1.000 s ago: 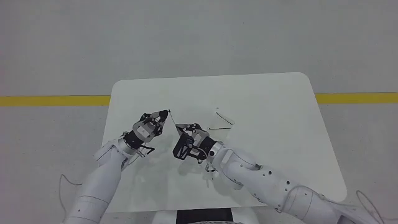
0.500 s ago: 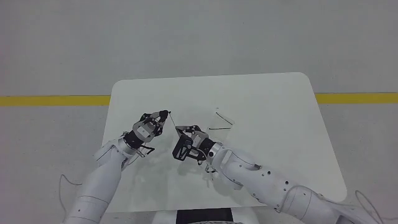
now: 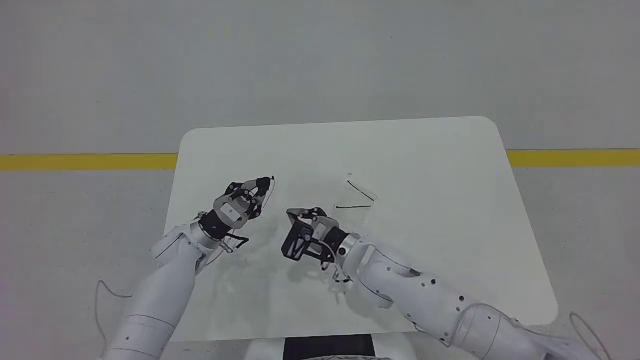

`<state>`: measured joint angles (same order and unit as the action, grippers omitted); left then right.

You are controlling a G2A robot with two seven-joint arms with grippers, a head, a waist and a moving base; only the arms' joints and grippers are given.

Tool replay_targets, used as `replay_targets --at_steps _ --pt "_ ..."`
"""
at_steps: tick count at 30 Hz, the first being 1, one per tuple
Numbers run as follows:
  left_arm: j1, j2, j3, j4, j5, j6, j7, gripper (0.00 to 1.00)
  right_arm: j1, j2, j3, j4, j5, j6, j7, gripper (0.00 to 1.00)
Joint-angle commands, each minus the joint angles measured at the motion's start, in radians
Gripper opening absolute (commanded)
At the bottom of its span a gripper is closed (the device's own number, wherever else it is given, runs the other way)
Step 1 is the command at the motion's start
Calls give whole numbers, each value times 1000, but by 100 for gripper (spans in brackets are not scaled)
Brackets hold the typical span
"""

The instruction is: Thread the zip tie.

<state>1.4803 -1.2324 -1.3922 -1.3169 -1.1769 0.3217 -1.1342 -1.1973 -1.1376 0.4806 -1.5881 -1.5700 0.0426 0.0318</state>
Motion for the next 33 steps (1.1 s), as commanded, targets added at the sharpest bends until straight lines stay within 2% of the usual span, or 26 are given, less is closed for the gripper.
replay_targets --at_steps 1,7,9,10,13,23,25,29,33 --pt "0 0 0 0 0 0 0 0 -6 0 5 2 0 -3 -2 0" --pt "0 0 0 0 0 0 0 0 -17 0 20 -8 0 -3 -9 0" --pt "0 0 0 0 0 0 0 0 -22 2 30 -21 0 13 -28 46" --pt "0 0 0 0 0 0 0 0 -27 3 36 -28 0 21 -42 100" --pt "0 0 0 0 0 0 0 0 -36 7 52 -56 0 35 -92 100" --pt "0 0 0 0 0 0 0 0 -36 7 52 -56 0 35 -92 100" --pt "0 0 3 -6 -11 1 25 0 -46 7 64 -53 17 34 -99 100" --pt "-1 10 -13 1 1 18 4 0 -76 17 118 -44 71 -6 -145 100" --pt "-14 31 -5 46 34 18 -69 0 -122 36 192 -46 136 -62 -205 100"
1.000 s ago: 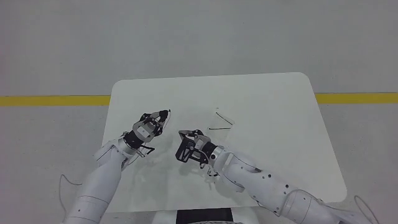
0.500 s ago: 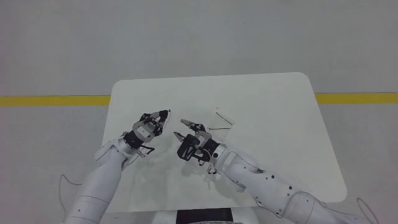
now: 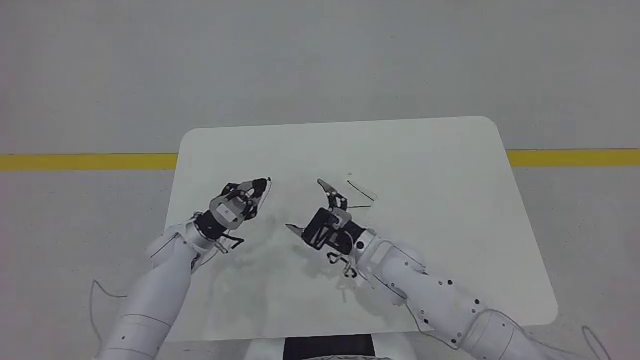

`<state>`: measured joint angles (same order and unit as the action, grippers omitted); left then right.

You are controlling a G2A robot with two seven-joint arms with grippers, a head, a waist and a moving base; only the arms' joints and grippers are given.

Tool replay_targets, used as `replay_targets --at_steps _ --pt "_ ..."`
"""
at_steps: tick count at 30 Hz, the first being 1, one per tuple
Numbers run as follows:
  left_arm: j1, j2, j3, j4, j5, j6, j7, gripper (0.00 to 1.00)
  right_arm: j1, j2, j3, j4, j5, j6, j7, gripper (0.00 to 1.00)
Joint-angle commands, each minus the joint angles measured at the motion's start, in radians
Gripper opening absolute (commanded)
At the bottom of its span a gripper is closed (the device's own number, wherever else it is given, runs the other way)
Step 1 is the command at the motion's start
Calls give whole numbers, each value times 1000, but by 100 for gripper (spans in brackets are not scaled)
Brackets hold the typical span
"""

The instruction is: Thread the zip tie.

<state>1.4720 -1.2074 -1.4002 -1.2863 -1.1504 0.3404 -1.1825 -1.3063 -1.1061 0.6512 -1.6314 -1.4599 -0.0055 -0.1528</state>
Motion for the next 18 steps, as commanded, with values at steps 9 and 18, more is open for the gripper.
replay_targets --at_steps 9,18 --pt "-57 66 45 123 4 0 -140 0 -136 51 231 -9 246 -175 -157 100" --pt "-62 88 72 114 20 0 -169 0 -173 61 297 -14 382 -284 -170 100"
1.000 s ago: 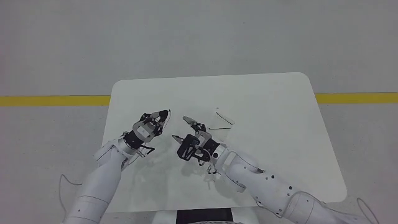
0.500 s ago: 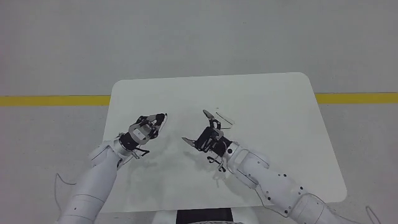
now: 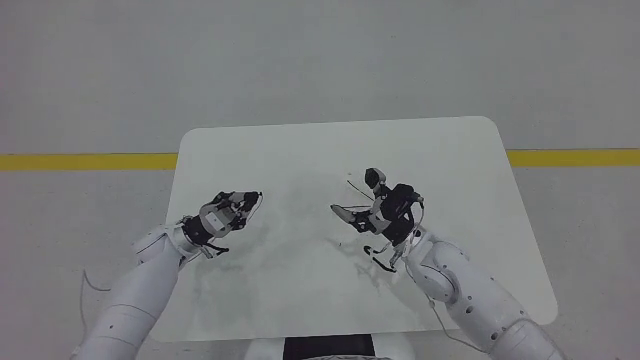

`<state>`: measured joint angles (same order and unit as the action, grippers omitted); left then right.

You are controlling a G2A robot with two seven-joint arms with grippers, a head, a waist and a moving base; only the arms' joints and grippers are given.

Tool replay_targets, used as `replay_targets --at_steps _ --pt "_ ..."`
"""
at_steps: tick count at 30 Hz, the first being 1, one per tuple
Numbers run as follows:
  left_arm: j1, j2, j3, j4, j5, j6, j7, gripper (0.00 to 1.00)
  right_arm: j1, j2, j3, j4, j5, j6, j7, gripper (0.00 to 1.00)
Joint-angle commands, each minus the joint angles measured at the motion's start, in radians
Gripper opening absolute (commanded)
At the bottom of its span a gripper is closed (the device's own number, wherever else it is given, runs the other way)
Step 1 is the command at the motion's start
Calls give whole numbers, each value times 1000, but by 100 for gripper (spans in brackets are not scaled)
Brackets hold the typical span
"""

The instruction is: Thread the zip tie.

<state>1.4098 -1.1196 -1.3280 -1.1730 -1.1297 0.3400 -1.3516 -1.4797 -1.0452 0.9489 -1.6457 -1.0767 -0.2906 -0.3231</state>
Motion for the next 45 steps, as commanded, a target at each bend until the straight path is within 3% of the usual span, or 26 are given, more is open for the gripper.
replay_targets --at_steps 1,5,8,9,12,18,22,35,38,45 --pt "0 0 0 0 -1 0 0 0 0 0 0 0 -1 1 0 100" --pt "0 0 0 0 -1 0 0 0 0 0 0 0 -1 1 0 100" --pt "5 2 6 -31 5 0 13 0 -8 -3 8 0 47 -15 3 100" --pt "7 4 5 -39 17 -1 2 0 -13 -4 14 1 91 -42 -10 100" --pt "11 14 2 -55 61 -2 -38 0 -23 -1 15 -2 185 -49 -25 100" --pt "24 29 11 -107 70 -9 -38 0 -25 22 -5 -28 401 -49 -54 100" --pt "33 39 23 -134 71 -14 -38 0 -15 40 -26 -39 480 -49 -60 100" --pt "34 41 27 -139 69 -15 -38 0 -15 40 -26 -39 480 -49 -60 100" --pt "38 40 42 -174 68 -26 -26 0 -15 40 -26 -39 480 -49 -60 100" --pt "47 48 64 -230 31 -7 -38 0 -15 40 -26 -39 480 -49 -60 100"
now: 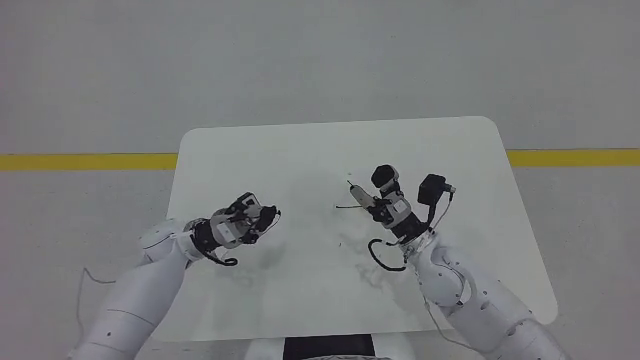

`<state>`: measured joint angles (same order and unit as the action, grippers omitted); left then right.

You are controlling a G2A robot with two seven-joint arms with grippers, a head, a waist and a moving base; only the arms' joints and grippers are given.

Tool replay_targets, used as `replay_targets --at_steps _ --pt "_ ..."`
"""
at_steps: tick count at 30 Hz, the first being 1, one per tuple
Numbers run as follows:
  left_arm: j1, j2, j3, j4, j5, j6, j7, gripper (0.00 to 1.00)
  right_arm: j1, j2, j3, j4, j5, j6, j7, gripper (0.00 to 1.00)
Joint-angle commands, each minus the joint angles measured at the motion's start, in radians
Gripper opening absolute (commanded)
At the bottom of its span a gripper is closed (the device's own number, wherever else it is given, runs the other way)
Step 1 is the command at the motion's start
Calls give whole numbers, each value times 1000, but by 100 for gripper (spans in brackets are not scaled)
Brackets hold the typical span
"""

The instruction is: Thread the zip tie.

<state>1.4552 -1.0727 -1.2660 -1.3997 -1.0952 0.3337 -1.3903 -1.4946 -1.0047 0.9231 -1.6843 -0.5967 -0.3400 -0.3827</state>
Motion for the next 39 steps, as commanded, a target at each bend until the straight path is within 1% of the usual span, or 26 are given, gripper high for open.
replay_targets --at_steps 1,9,19,20,22,25,28,31,39 --pt "4 4 5 -8 -8 -2 0 0 0 0 0 0 0 0 0 100" --pt "6 19 33 -38 -40 -7 0 0 0 0 0 0 0 0 0 100" --pt "6 19 33 -38 -40 -7 0 0 0 0 0 0 0 0 0 100" --pt "7 18 38 -44 -49 -7 17 0 0 0 0 0 0 0 0 100" --pt "10 15 45 -53 -89 6 29 0 0 0 0 0 0 0 0 100" --pt "10 14 56 -48 -163 6 25 0 0 0 0 0 0 0 0 100" --pt "4 17 68 -42 -195 6 25 0 0 0 0 0 0 0 0 100" --pt "-2 22 77 -40 -193 6 25 0 0 0 0 0 0 0 0 100" --pt "-2 22 77 -40 -193 6 25 0 0 0 0 0 0 0 0 100"
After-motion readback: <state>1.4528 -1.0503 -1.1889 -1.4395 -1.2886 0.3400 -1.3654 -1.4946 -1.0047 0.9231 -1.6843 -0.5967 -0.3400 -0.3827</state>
